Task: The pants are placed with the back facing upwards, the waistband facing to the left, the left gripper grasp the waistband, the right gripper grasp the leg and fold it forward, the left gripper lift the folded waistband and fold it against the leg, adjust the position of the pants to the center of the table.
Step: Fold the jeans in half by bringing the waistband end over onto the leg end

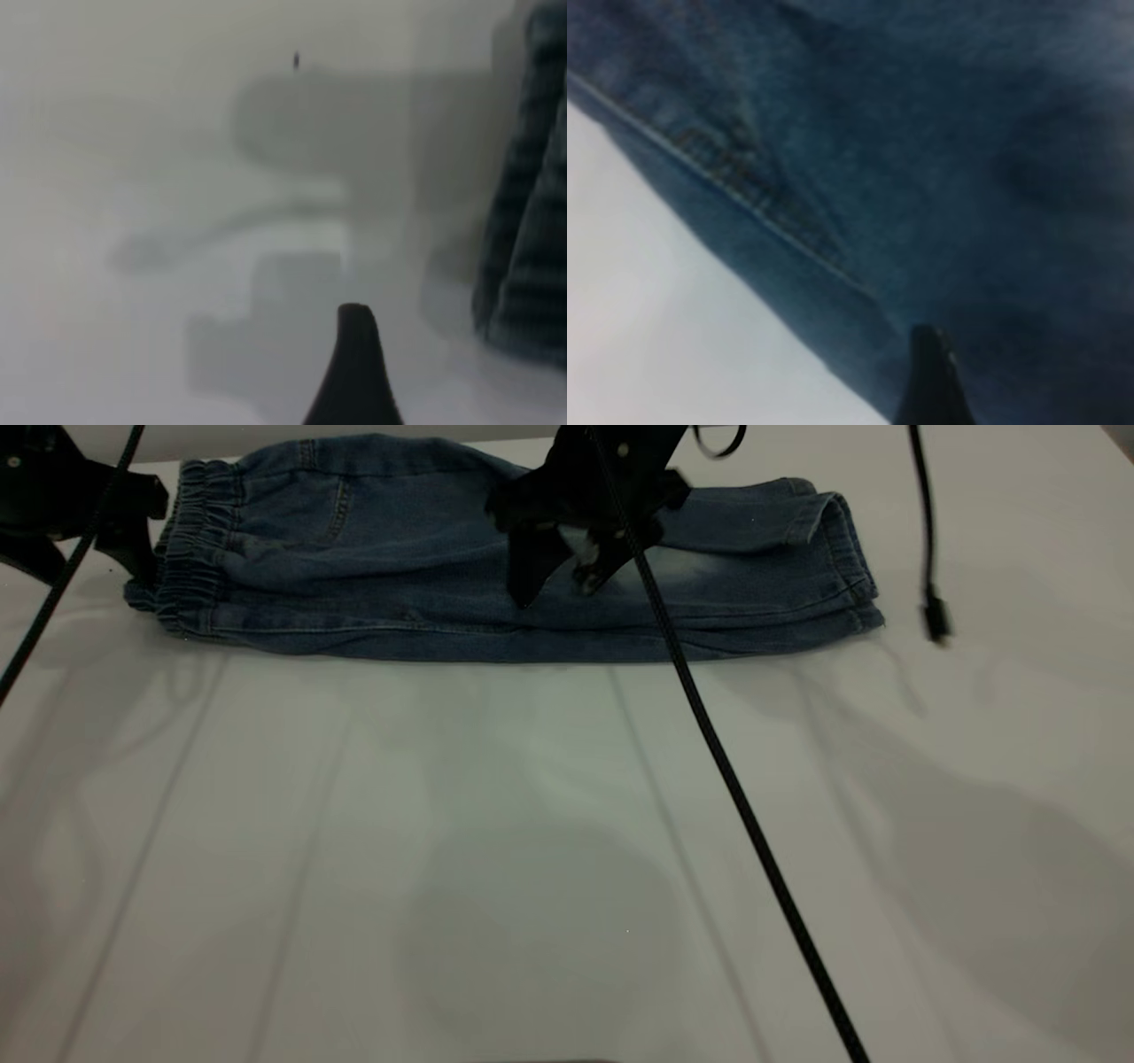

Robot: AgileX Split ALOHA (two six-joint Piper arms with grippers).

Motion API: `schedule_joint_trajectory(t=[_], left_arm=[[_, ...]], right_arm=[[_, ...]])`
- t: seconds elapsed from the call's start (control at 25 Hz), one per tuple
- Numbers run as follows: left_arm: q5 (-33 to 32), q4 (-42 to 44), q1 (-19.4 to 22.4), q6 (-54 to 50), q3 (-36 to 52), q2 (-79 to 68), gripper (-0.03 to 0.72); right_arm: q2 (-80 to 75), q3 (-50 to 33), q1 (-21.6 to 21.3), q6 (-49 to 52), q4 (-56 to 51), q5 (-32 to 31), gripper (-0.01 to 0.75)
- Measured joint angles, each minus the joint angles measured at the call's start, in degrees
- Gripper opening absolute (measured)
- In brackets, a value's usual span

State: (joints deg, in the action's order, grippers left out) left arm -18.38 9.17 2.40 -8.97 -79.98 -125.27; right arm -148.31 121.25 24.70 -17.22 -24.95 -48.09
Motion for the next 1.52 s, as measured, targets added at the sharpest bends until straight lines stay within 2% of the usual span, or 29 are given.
schedule_joint_trajectory(t=[0.36, 0.68, 0.84, 1.04, 1.4, 1.52], left_arm=[[-0.83, -7.55, -0.88, 0.78, -4.65, -2.22, 0.527], [-13.84, -10.17, -1.17, 8.97, -10.88, -2.22, 0.527], [-16.35, -10.29, -1.17, 11.02, -12.55, -2.22, 0.527], [-15.64, -10.52, -1.17, 11.29, -12.62, -2.66, 0.527], [-6.73, -12.58, -1.33, 11.44, -12.74, -9.89, 0.527], [-6.0, -13.36, -1.38, 11.44, -13.33, -11.02, 0.526]], right_arm=[[0.0, 4.59, -0.11, 1.22, 1.73, -2.54, 0.433], [0.0, 4.72, -0.11, 1.22, 1.88, -2.54, 0.433], [0.0, 4.74, -0.11, 1.22, 1.88, -2.54, 0.433], [0.0, 4.74, -0.11, 1.22, 1.88, -2.54, 0.433], [0.0, 4.74, -0.11, 1.28, 1.88, -2.93, 0.433], [0.0, 4.74, -0.11, 1.28, 1.88, -2.92, 0.433]])
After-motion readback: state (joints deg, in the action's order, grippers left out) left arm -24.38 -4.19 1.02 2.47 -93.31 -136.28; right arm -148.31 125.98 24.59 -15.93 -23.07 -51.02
